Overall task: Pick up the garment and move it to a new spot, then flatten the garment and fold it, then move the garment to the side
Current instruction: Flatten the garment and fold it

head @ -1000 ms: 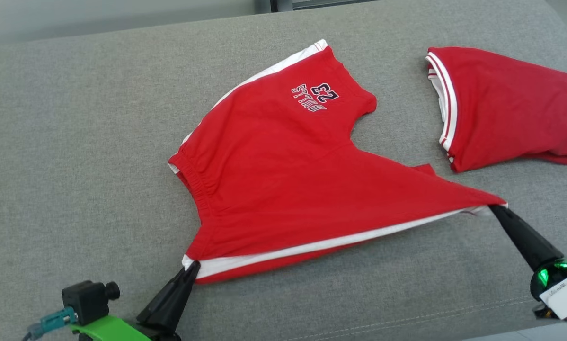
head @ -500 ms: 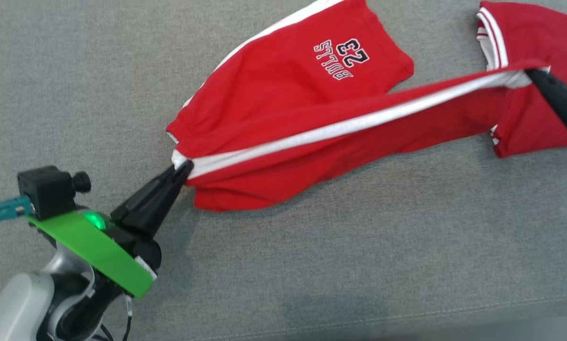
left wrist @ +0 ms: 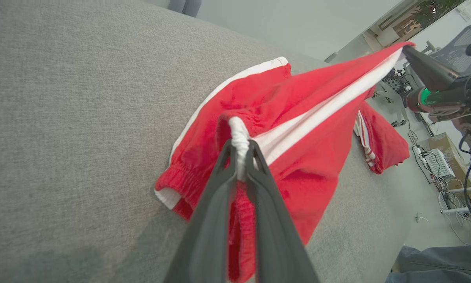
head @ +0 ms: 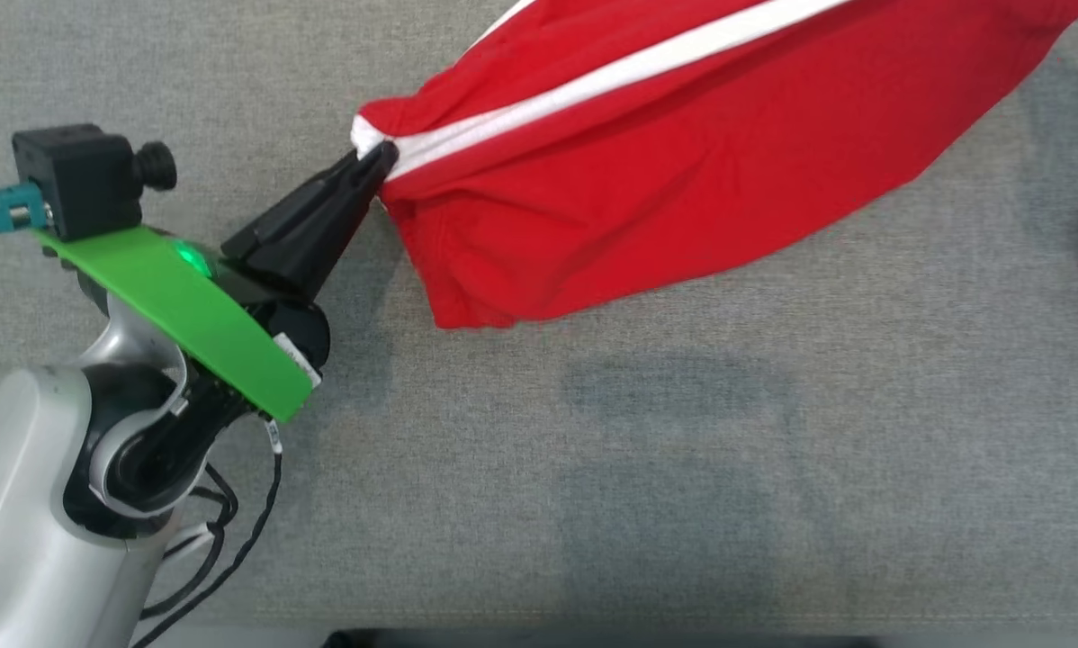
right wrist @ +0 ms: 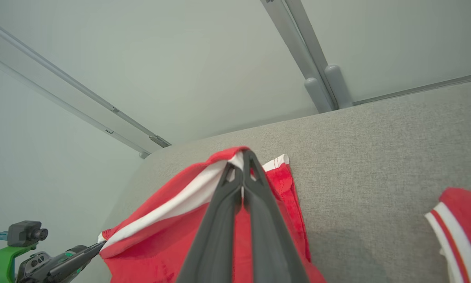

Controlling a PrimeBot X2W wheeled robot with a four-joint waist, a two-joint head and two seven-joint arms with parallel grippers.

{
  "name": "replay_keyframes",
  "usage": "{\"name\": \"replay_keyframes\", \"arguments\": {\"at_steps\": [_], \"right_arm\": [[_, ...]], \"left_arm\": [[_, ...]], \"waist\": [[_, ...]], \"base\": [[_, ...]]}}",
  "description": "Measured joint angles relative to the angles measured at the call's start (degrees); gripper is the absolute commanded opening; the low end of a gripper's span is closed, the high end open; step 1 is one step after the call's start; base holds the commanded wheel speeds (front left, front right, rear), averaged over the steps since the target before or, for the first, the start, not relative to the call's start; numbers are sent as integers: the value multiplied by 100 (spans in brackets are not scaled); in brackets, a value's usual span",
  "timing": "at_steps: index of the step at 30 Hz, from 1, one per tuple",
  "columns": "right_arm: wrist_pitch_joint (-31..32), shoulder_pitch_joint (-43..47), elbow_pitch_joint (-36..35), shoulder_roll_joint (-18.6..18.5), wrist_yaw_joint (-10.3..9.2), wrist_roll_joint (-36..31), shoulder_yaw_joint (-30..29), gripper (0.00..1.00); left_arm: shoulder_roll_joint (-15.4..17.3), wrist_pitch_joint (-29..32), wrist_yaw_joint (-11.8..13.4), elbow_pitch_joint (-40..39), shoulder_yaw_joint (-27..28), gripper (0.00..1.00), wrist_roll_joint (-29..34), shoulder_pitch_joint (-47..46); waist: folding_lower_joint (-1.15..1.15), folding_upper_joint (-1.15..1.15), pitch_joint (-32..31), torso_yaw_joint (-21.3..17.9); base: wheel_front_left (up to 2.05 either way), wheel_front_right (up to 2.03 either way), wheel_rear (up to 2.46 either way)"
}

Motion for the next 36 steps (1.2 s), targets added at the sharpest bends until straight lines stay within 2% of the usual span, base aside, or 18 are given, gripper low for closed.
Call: {"name": "replay_keyframes", "arguments": {"at_steps": [2, 10, 22, 23, 24, 25, 26, 27, 29, 36], "right_arm": [[83, -228, 78, 12, -19, -93, 21, 0], [207, -842, 563, 279, -21, -476, 358, 0], [341, -1502, 1187, 776, -8, -854, 810, 0], [341, -1538, 1233, 792, -3, -871, 834, 0], [342, -1573, 1281, 813, -2, -891, 858, 21], [342, -1615, 1328, 836, -1, -898, 877, 36], [341, -1651, 1372, 851, 22, -940, 893, 90], [341, -1686, 1424, 873, 51, -992, 911, 100], [341, -1742, 1529, 926, 64, -1013, 949, 100], [274, -1803, 1813, 1106, 293, -1201, 1085, 100]], "left_arm": [[-80, 49, 92, 48, 22, 0, 0, -203], [-238, 67, 200, 485, 59, 0, 60, -688], [-471, 32, 192, 1000, -24, 0, 121, -1026], [-481, 32, 192, 1039, -26, 8, 121, -1052], [-491, 18, 192, 1081, -27, 31, 122, -1083], [-503, -10, 192, 1111, -24, 40, 122, -1101], [-516, -10, 192, 1135, -23, 78, 125, -1111], [-526, -12, 192, 1156, -23, 100, 131, -1117], [-532, -62, 191, 1203, -21, 100, 137, -1135], [-569, -208, 165, 1373, 32, 100, 164, -1183]], "waist": [[0, 0, 165, 85], [1, 0, 698, 321], [1, 0, 1009, 522], [0, 0, 1005, 523], [1, 0, 1000, 524], [0, 0, 995, 524], [1, 0, 989, 524], [1, 0, 982, 523], [0, 0, 965, 520], [1, 0, 836, 472]], "base": [[0, 0, 0], [0, 0, 0], [0, 0, 0], [0, 0, 0], [0, 0, 0], [0, 0, 0], [0, 0, 0], [0, 0, 0], [0, 0, 0], [0, 0, 0]]}}
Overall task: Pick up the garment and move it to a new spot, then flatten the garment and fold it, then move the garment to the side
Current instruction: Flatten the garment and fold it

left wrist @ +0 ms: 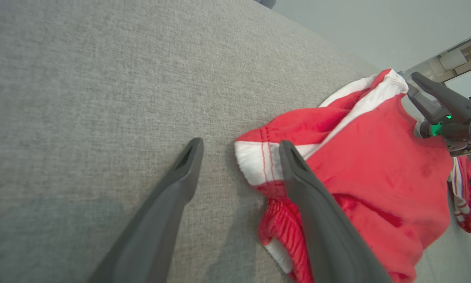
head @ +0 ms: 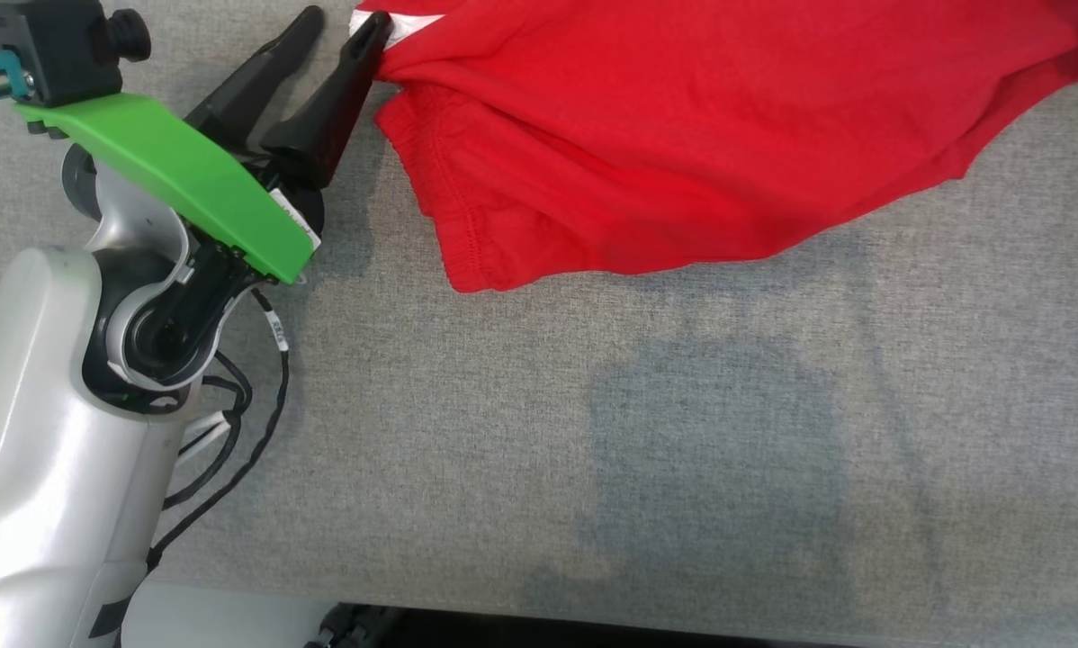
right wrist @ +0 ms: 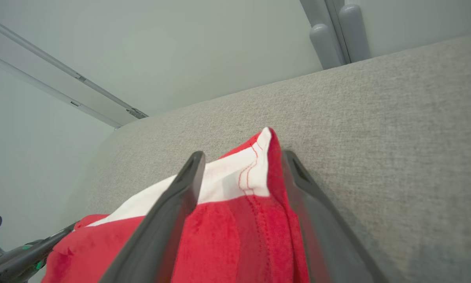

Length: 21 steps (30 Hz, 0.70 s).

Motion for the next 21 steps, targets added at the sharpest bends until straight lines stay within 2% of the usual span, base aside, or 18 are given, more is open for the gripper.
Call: {"name": "replay_keyframes", "arguments": {"at_steps": [3, 7, 11, 16, 21], "right_arm": [[-100, 0, 79, 34, 88, -63, 13, 100], [-270, 13, 169, -100, 210, -264, 13, 100], [-437, 176, 339, -288, 210, -390, -16, 100], [-506, 934, 799, -312, 209, -398, 154, 100], [-531, 1283, 983, -282, 196, -245, 188, 100]], "left_arm": [[34, -175, -25, 31, 42, 100, 193, 0], [323, -581, -23, -68, 179, 100, 832, 1], [458, -1078, 102, -164, 328, 100, 1376, 143], [437, -1564, 305, -244, 381, 100, 1534, 881], [221, -1783, 433, -347, 447, 100, 1499, 1347]], "waist": [[0, 0, -88, -29], [0, 0, -247, -60], [0, 0, -450, -71], [-1, 0, -818, -51], [-1, 0, -1098, 58]], "base": [[0, 0, 0], [0, 0, 0], [0, 0, 0], [0, 0, 0], [0, 0, 0]]}}
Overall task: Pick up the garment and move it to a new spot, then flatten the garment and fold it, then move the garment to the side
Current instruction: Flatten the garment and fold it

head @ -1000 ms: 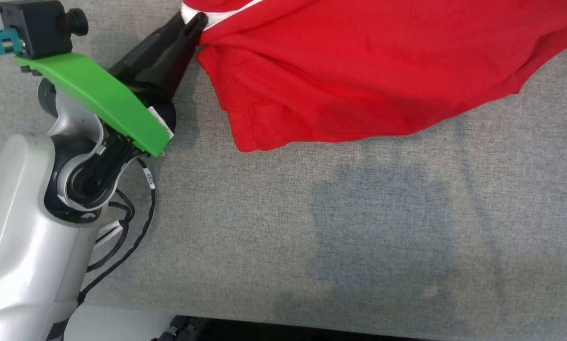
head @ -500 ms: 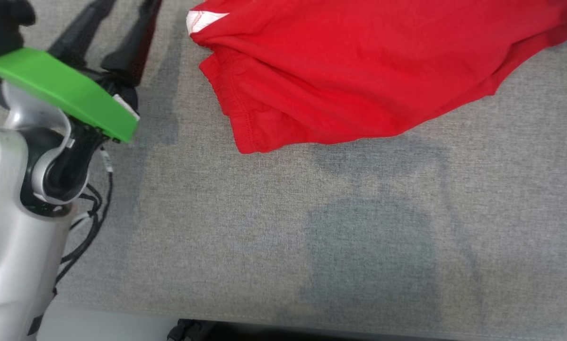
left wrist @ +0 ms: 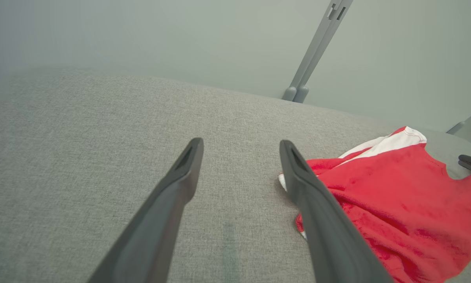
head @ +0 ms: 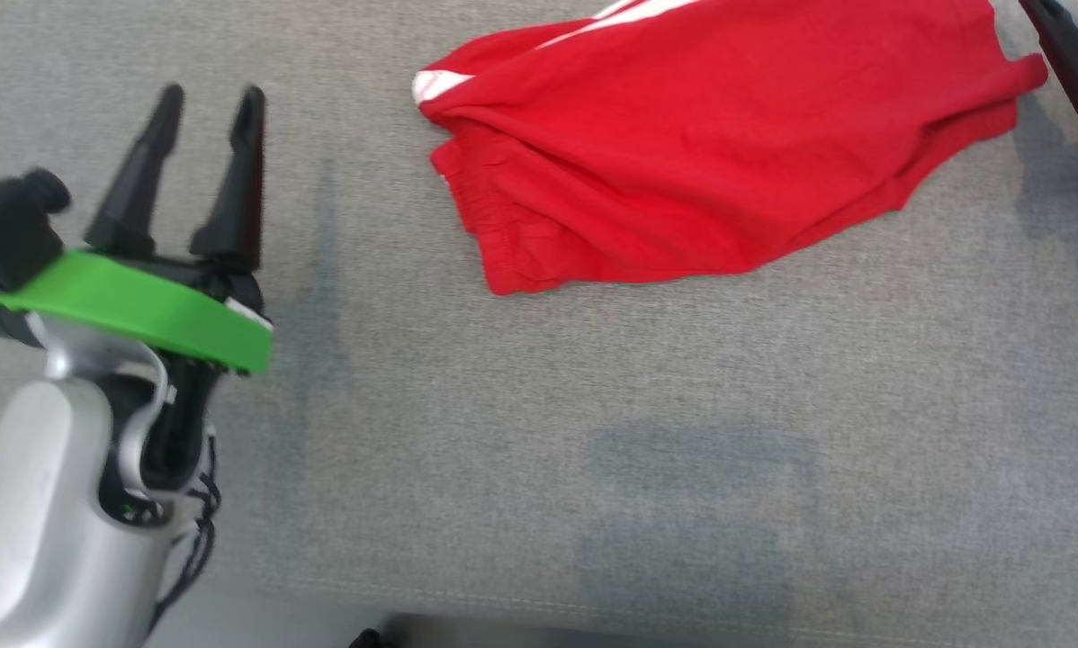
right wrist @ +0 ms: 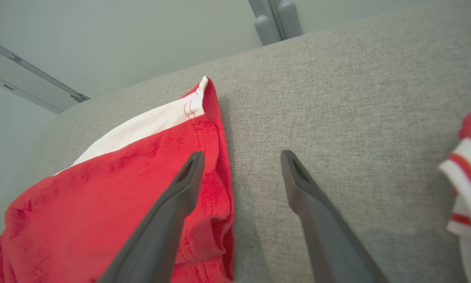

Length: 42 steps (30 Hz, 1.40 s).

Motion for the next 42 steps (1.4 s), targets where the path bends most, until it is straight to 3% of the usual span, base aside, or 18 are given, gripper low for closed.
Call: {"name": "replay_keyframes", "arguments": {"at_steps": [16, 35, 36, 37, 38, 39, 40, 42], "right_arm": [[243, 349, 424, 82, -149, 274, 147, 100], [525, 520, 593, 15, -301, 309, 208, 100], [539, 514, 593, 33, -302, 331, 196, 96], [539, 514, 593, 33, -302, 331, 196, 67], [539, 509, 595, 58, -303, 352, 188, 45], [539, 502, 595, 89, -305, 367, 180, 32], [539, 491, 593, 124, -304, 370, 174, 0], [557, 474, 592, 191, -304, 443, 159, 0]], "left_arm": [[-210, -601, 96, -199, -49, 100, 23, 1114], [-281, -842, 97, -367, -110, 100, 32, 1600], [-279, -842, 97, -399, -113, 100, 32, 1601], [-279, -842, 97, -399, -113, 100, 32, 1601], [-276, -842, 97, -417, -116, 100, 32, 1601], [-272, -842, 97, -427, -116, 100, 32, 1602], [-267, -842, 97, -442, -115, 100, 32, 1602], [-252, -842, 97, -452, -113, 100, 32, 1602]], "waist": [[0, 0, -341, 593], [0, 0, -624, 748], [0, 0, -612, 752], [0, 0, -612, 752], [0, 0, -603, 759], [0, 0, -597, 765], [0, 0, -593, 769], [0, 0, -590, 774]], "base": [[0, 0, 0], [0, 0, 0], [0, 0, 0], [0, 0, 0], [0, 0, 0], [0, 0, 0], [0, 0, 0], [0, 0, 0]]}}
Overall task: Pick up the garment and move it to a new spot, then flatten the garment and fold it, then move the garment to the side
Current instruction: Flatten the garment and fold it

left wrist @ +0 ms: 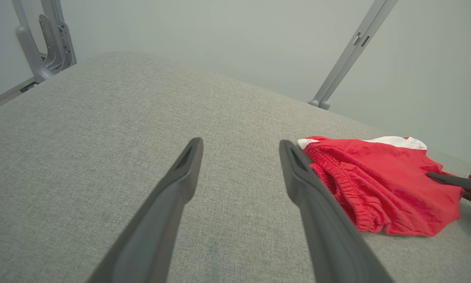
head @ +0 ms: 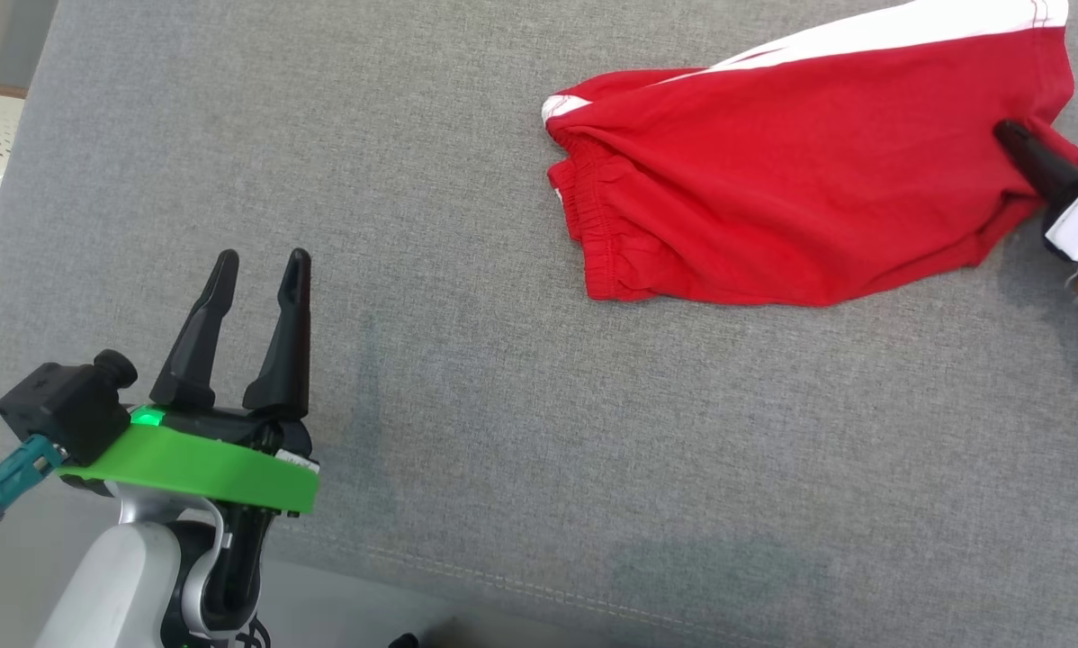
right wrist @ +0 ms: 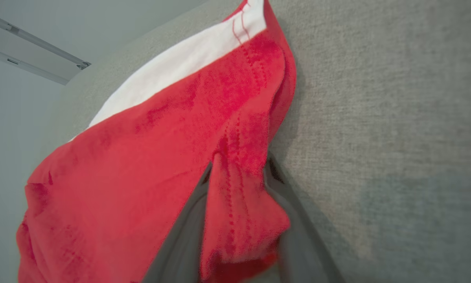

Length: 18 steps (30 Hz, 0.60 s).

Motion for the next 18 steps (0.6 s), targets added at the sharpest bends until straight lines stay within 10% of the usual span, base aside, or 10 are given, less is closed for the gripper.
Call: {"name": "replay_keyframes", "arguments": {"at_steps": [18], "right_arm": [[-369, 513, -98, 187, 381, 327, -141, 0]], "left_arm": [[91, -103, 1, 189, 165, 100, 33, 219]], "waist": [[0, 0, -462, -422]], "base": [[0, 0, 0]]}}
